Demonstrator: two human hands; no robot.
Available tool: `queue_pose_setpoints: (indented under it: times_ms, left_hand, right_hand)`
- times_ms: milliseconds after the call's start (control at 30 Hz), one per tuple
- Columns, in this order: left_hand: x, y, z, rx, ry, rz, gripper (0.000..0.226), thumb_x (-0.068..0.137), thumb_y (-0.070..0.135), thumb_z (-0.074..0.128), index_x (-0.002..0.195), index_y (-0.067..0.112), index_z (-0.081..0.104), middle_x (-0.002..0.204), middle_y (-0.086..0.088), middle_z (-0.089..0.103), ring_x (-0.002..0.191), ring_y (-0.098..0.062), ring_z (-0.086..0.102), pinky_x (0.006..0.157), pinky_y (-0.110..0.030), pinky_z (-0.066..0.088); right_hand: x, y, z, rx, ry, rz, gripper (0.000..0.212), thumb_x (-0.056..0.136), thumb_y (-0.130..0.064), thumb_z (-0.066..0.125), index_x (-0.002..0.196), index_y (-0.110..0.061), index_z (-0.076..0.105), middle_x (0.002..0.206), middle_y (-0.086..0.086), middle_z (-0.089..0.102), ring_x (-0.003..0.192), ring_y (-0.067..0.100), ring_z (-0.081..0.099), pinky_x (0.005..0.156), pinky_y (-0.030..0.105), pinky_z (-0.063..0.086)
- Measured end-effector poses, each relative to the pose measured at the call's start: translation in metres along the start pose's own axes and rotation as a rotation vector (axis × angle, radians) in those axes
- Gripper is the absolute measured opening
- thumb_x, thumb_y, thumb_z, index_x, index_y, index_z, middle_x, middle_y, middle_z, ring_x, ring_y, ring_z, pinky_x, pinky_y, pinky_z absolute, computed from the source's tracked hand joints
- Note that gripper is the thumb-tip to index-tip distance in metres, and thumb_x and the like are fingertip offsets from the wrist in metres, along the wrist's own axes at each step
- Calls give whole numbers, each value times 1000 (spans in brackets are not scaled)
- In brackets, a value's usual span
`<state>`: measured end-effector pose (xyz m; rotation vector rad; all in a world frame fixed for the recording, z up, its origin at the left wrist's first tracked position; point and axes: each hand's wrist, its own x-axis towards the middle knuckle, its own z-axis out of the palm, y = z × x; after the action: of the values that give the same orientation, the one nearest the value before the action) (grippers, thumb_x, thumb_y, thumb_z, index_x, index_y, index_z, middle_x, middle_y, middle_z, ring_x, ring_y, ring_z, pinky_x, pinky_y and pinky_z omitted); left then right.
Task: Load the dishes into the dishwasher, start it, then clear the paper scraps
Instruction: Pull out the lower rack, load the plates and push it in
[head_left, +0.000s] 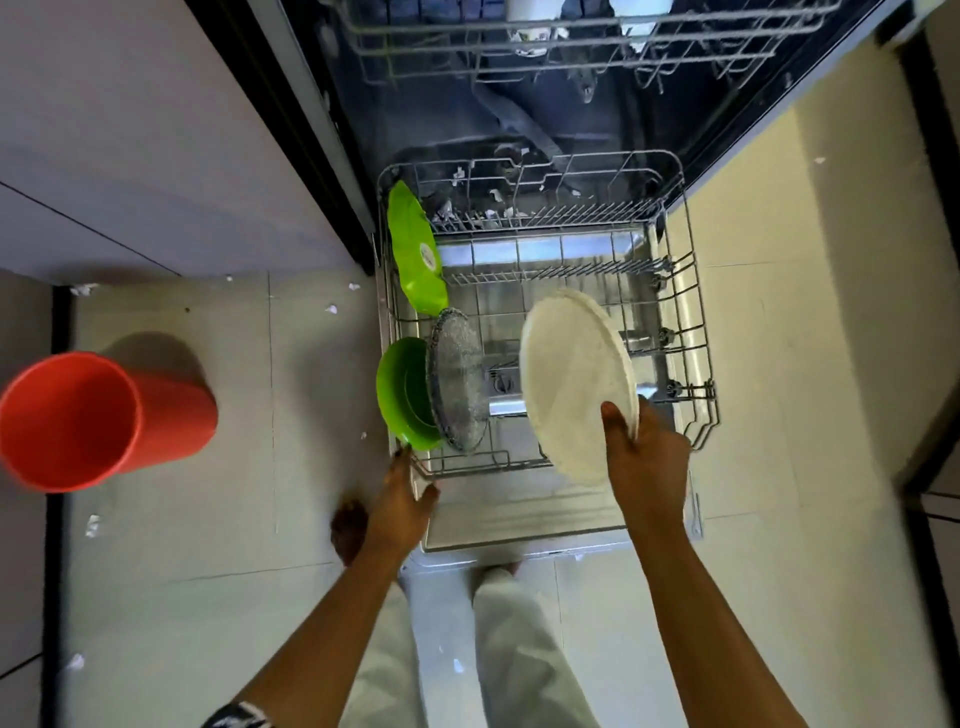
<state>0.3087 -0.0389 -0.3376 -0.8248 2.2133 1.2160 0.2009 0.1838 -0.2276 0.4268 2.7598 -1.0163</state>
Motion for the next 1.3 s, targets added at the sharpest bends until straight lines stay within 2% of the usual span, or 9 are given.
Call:
queue_pose_setpoints:
  times_ms: [67, 100, 200, 300, 533, 633, 733, 1033, 1300]
  left_hand:
    - [2, -14, 18, 221, -109, 44, 89, 84, 64, 40, 151, 11, 14, 157, -12, 19, 144, -30, 22, 113, -40, 24]
    - [4, -22, 26, 340, -155, 49, 91, 82, 68, 29, 152, 13, 8, 159, -10, 12, 146, -27, 15, 114, -43, 21]
    - [8, -43, 43, 597, -253, 70, 74, 97, 53, 31, 152, 18, -3, 161, -2, -1, 148, -21, 2, 115, -45, 17]
    - [6, -54, 49, 692, -286, 103, 73, 98, 48, 34, 152, 20, -6, 161, 0, -5, 148, -23, 2, 115, -49, 16]
    - [6, -58, 41, 639, -31, 122, 77, 96, 43, 44, 151, 15, -2, 160, -6, -4, 147, -30, 5, 112, -54, 19]
    - [17, -62, 37, 630, -95, 77, 77, 97, 46, 37, 150, 17, -13, 159, -2, -13, 147, -25, -6, 116, -51, 12]
    - [25, -62, 34, 711, -184, 51, 73, 99, 48, 29, 150, 20, -15, 158, 0, -19, 147, -21, -11, 117, -49, 6]
    - [27, -71, 27, 742, -219, 87, 73, 99, 49, 26, 144, 19, -24, 148, 7, -33, 146, -16, -16, 117, -49, 2]
    - [29, -75, 19, 755, -251, 110, 74, 99, 50, 26, 139, 20, -28, 145, 10, -34, 146, -15, -14, 117, -49, 4]
  right_hand:
    - [4, 7, 13, -23, 19, -21, 28, 95, -22, 51, 112, -3, 63, 84, 8, 66, 74, 22, 62, 65, 25, 48]
    - [6, 11, 20, -34, 25, -36, 27, 95, -21, 51, 113, -3, 62, 89, 12, 69, 77, 26, 64, 69, 28, 51]
    - [8, 15, 36, -42, 27, -54, 28, 96, -19, 50, 116, -3, 60, 96, 15, 69, 84, 31, 66, 74, 34, 53]
    - [10, 15, 48, -65, 16, -94, 29, 96, -19, 48, 120, -5, 58, 100, 14, 69, 88, 30, 66, 77, 36, 54]
    - [12, 14, 61, -102, 13, -145, 31, 97, -19, 46, 123, -4, 55, 107, 15, 67, 93, 33, 66, 80, 41, 56]
    - [14, 10, 67, -140, -26, -149, 33, 97, -20, 45, 125, -3, 52, 110, 17, 66, 95, 34, 65, 82, 42, 55]
    - [17, 7, 72, -173, -81, -137, 35, 98, -21, 42, 129, -4, 49, 115, 17, 64, 99, 34, 65, 83, 40, 54]
    - [24, 7, 90, -222, -131, -104, 35, 100, -20, 38, 131, -4, 44, 118, 18, 62, 100, 34, 64, 81, 39, 54]
    - [43, 8, 110, -207, -188, -9, 30, 100, -17, 40, 126, -3, 46, 112, 19, 64, 98, 36, 65, 82, 43, 55]
